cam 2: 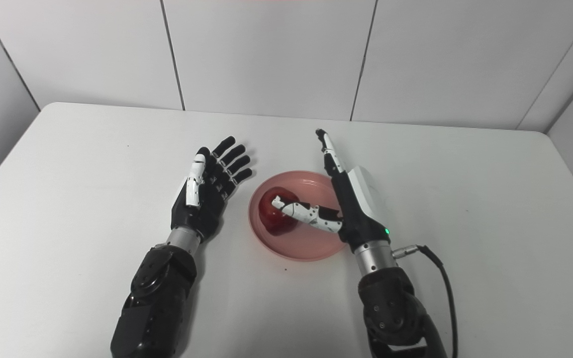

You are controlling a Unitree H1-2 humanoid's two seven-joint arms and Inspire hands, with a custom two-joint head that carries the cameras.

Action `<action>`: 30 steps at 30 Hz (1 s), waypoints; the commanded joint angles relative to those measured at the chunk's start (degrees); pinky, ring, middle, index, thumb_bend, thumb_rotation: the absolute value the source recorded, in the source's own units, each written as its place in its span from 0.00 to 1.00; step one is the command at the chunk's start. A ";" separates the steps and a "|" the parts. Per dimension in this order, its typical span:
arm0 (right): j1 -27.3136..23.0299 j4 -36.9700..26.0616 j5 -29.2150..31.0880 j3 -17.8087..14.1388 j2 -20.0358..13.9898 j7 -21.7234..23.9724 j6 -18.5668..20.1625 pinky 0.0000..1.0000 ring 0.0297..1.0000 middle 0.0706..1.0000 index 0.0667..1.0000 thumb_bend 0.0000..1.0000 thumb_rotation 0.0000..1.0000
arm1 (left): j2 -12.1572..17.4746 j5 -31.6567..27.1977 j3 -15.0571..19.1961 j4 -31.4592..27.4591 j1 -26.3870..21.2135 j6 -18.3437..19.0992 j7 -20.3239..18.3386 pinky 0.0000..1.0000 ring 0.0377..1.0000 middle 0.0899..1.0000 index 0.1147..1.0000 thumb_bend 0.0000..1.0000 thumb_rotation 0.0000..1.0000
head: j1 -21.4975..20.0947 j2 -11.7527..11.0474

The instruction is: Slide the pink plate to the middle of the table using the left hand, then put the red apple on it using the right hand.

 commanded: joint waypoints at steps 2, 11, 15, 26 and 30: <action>-1.46 -1.95 -0.54 -2.15 0.21 -2.38 -1.35 0.91 0.95 0.96 0.99 1.00 0.77 | 0.78 0.35 0.51 2.85 2.94 3.95 1.62 0.83 0.84 0.83 0.81 0.34 1.00 | 0.05 -0.16; 0.11 1.14 0.72 -7.11 -0.18 -6.76 -3.32 0.89 0.94 0.95 0.98 1.00 0.78 | 1.09 0.37 0.50 2.46 3.15 4.04 1.44 0.84 0.84 0.84 0.81 0.34 1.00 | 0.20 -0.80; 0.64 2.75 1.38 -8.31 0.14 -8.10 -3.51 0.89 0.93 0.94 0.98 1.00 0.81 | 1.11 0.31 0.68 2.52 3.08 3.98 1.42 0.84 0.84 0.83 0.81 0.34 1.00 | 0.23 -1.10; 2.93 6.41 3.27 -9.80 2.02 -12.08 -3.61 0.83 0.89 0.93 0.95 1.00 0.99 | 1.45 0.10 0.72 1.90 3.35 3.84 1.06 0.85 0.84 0.84 0.82 0.35 1.00 | 0.26 -1.38; 3.38 7.82 4.69 -9.94 2.67 -13.11 -4.73 0.81 0.87 0.91 0.93 0.93 1.00 | 1.60 0.07 0.56 1.15 3.60 3.84 1.03 0.85 0.85 0.84 0.83 0.35 1.00 | 0.50 -1.50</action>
